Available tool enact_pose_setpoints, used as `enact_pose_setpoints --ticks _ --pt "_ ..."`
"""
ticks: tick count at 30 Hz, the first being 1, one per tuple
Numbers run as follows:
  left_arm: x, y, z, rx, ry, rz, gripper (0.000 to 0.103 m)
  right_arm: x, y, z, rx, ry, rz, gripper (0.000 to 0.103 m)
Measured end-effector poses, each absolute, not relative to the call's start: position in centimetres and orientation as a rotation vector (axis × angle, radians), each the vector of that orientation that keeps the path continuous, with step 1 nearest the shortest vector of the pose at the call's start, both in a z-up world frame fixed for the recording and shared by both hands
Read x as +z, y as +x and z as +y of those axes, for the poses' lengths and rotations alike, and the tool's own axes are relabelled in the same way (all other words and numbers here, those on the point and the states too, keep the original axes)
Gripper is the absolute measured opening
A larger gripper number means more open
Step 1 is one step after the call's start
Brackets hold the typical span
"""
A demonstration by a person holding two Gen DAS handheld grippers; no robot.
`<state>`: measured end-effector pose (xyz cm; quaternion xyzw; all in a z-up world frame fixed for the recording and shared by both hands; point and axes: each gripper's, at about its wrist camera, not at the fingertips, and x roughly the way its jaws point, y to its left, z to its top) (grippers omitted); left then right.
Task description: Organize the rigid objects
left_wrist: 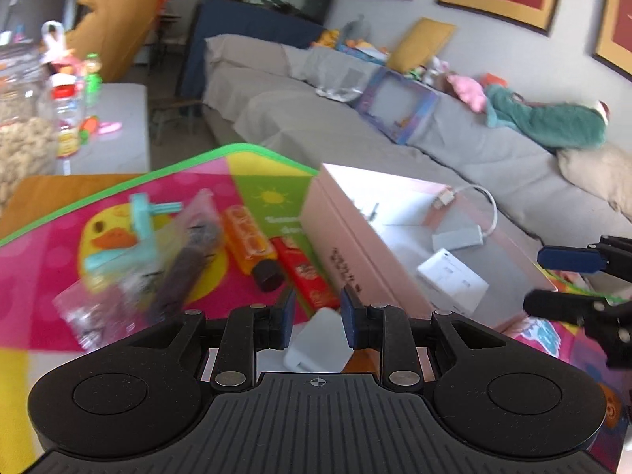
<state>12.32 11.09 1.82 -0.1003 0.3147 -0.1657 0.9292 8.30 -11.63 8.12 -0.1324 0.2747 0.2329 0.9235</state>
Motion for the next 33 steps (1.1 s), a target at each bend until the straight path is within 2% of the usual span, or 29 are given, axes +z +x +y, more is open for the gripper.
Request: enact_pose_setpoints --ticks 3,4,5,10,17,25,27,33 --pt "1.0 13.3 10.5 -0.377 -0.160 0.702 0.028 8.0 7.6 -11.2 0.492 -0.296 0.566 0.061" --pt "0.7 13.3 10.7 -0.380 -0.160 0.695 0.036 8.0 7.6 -11.1 0.499 -0.297 0.567 0.061" --pt "0.5 13.3 10.9 -0.387 -0.168 0.694 0.037 8.0 7.6 -10.9 0.505 -0.294 0.569 0.061" --pt "0.2 11.6 11.2 -0.445 -0.195 0.713 0.038 8.8 8.9 -9.3 0.552 -0.269 0.578 0.061" --pt "-0.1 6.6 11.2 -0.463 -0.217 0.681 0.037 10.5 15.2 -2.6 0.638 -0.194 0.686 0.061" --pt "-0.2 2.1 14.6 -0.298 -0.273 0.608 0.037 8.7 22.7 6.1 0.627 -0.131 0.864 0.059" --pt "-0.3 2.2 15.4 -0.286 -0.314 0.600 0.031 8.2 23.9 8.1 0.613 -0.153 0.858 0.059" --pt "-0.4 2.3 16.6 -0.289 -0.383 0.602 0.030 3.9 28.0 13.1 0.549 -0.216 0.993 0.060"
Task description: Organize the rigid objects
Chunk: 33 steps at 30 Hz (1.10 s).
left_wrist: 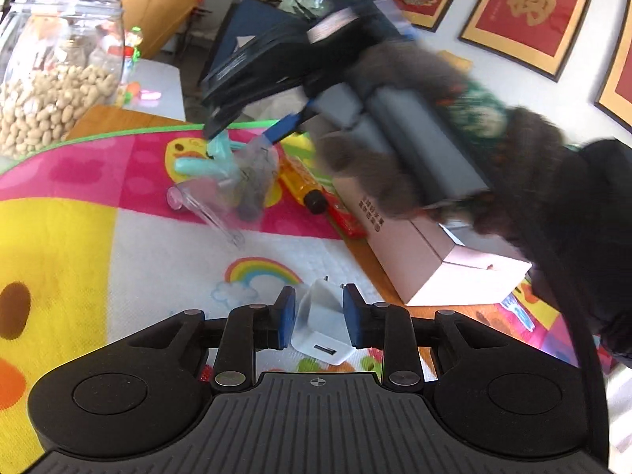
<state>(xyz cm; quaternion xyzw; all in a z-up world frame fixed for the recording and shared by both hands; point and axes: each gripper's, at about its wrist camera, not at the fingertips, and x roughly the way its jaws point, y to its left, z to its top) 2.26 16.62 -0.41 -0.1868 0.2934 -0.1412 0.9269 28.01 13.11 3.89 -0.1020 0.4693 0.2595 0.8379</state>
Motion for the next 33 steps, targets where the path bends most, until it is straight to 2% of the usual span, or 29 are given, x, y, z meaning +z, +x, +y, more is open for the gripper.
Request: enact_pose_setpoints --ticks 3,6,7,18,22,24,26,27,28,33 --pt "-0.3 2.0 16.2 -0.302 -0.358 0.600 0.030 2.6 28.4 14.0 0.521 -0.214 1.017 0.057" --pt "-0.3 1.9 15.6 -0.320 -0.323 0.597 0.030 3.0 27.3 13.8 0.569 -0.218 1.008 0.029" --pt "-0.3 2.0 15.4 -0.324 -0.313 0.596 0.031 3.3 26.8 13.5 0.595 -0.220 1.018 0.011" --pt "-0.3 1.1 14.8 -0.478 -0.294 0.639 0.031 4.2 18.0 8.7 0.701 -0.395 1.028 0.010" --pt "0.5 -1.1 15.9 -0.485 -0.299 0.628 0.031 4.9 15.5 6.6 0.685 -0.422 0.958 0.011" --pt "1.3 -2.3 17.0 -0.438 -0.295 0.605 0.031 6.0 13.7 5.4 0.710 -0.416 0.864 0.016" --pt "1.8 -3.2 18.0 -0.365 -0.265 0.586 0.031 7.0 11.9 3.8 0.723 -0.391 0.775 0.038" --pt "1.8 -3.4 18.3 -0.339 -0.251 0.592 0.031 7.4 11.1 3.0 0.736 -0.371 0.744 0.044" --pt "1.7 -3.4 18.5 -0.325 -0.247 0.611 0.031 7.6 10.3 2.3 0.754 -0.350 0.726 0.054" --pt "1.4 -3.1 18.2 -0.337 -0.222 0.666 0.031 7.3 7.0 -0.3 0.823 -0.337 0.727 0.057"
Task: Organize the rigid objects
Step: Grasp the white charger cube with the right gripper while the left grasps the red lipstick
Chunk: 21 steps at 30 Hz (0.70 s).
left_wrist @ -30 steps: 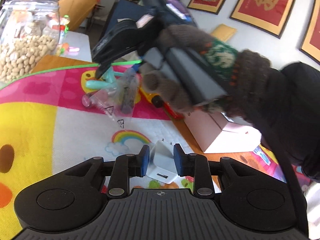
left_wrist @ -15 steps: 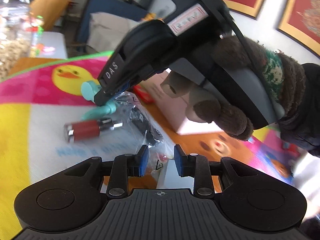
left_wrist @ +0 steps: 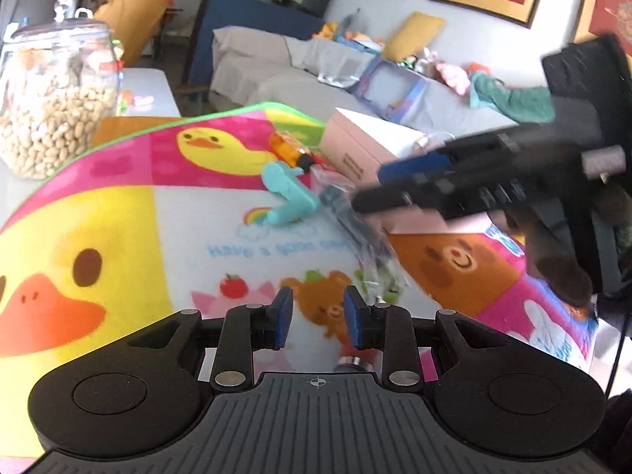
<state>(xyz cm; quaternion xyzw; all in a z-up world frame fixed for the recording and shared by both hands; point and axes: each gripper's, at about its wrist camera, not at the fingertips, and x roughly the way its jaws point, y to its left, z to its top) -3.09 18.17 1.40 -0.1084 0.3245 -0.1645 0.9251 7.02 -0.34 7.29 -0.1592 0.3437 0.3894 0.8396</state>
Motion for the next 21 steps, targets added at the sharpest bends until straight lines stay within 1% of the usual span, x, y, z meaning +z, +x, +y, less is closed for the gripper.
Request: enact_pose_setpoints --ticks 6,7,11,21 --pt "1.9 -3.3 18.2 -0.278 -0.255 0.658 0.031 4.8 2.9 -2.2 0.945 -0.320 0.831 0.059" --pt "2.0 -3.3 18.1 -0.276 -0.262 0.666 0.031 4.2 2.2 -2.2 0.952 -0.334 0.832 0.059" --pt "2.9 -4.0 16.4 -0.303 -0.197 0.703 0.031 3.3 0.2 -2.5 0.909 -0.428 0.734 0.057" --pt "1.5 -3.3 10.7 -0.219 0.002 0.819 0.031 3.0 0.9 -7.6 0.750 -0.336 0.738 0.057"
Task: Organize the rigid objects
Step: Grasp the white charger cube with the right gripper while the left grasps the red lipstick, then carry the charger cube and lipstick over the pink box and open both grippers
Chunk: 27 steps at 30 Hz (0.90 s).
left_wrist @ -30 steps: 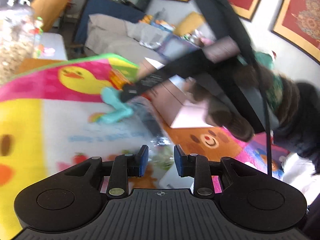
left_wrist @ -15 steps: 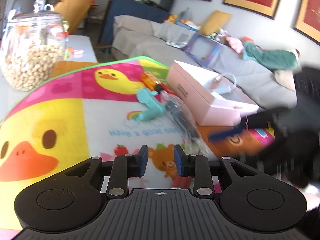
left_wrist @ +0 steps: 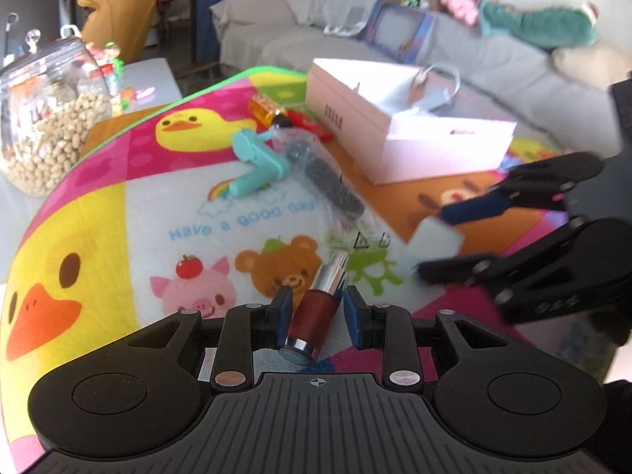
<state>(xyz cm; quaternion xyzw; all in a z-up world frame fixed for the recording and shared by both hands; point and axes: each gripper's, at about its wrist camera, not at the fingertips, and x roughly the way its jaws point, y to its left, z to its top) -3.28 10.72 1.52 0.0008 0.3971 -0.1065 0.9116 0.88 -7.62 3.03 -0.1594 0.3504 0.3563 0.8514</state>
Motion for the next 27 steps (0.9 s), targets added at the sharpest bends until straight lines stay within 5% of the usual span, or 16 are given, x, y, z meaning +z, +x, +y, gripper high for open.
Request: enact_pose_setpoints --ticks 8,14,17,27 --pt "1.0 -3.6 10.1 -0.175 -0.050 0.796 0.040 1.8 0.7 -9.7 0.692 -0.224 0.755 0.067" --pt "0.7 -4.2 10.5 -0.163 -0.123 0.762 0.040 1.8 1.3 -8.7 0.653 -0.190 0.739 0.060" --pt "0.9 -4.5 10.4 -0.136 -0.102 0.762 0.025 2.2 1.1 -8.7 0.630 -0.208 0.734 0.060" --pt "2.0 -7.0 7.7 -0.275 -0.073 0.731 0.024 5.3 -2.0 -15.3 0.535 -0.148 0.644 0.060"
